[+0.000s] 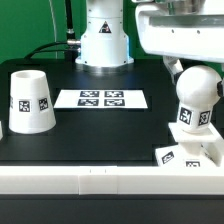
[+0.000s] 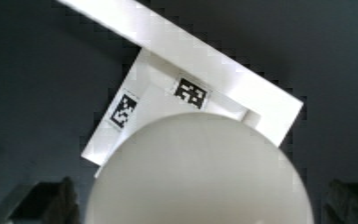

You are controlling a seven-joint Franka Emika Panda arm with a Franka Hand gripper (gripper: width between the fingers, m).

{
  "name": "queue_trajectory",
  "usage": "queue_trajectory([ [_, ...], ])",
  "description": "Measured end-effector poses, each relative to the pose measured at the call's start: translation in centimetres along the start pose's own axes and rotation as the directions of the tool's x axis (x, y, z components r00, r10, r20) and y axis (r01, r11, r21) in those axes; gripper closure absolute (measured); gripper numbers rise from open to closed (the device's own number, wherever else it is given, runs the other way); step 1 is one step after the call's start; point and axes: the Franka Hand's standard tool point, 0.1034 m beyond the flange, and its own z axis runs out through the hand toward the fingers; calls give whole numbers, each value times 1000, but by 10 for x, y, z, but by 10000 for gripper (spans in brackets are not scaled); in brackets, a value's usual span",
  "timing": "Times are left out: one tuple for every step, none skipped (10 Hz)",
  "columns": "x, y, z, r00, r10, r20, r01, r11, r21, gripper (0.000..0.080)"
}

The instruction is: Assemble lamp

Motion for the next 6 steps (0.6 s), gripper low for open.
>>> queue_trajectory([
  [0, 1, 0, 995, -96, 0, 96, 995, -4, 101],
  [0, 3, 0, 973, -230, 6, 230, 973, -26, 101],
  [0, 2, -2, 950, -311, 12, 311, 950, -38, 101],
  [1, 1, -4, 904, -428, 9, 428, 902, -53, 101],
  [2, -2, -6, 842, -539, 9, 538, 840, -71, 101],
  [2, -3, -5, 788, -615, 15, 615, 786, -69, 101],
])
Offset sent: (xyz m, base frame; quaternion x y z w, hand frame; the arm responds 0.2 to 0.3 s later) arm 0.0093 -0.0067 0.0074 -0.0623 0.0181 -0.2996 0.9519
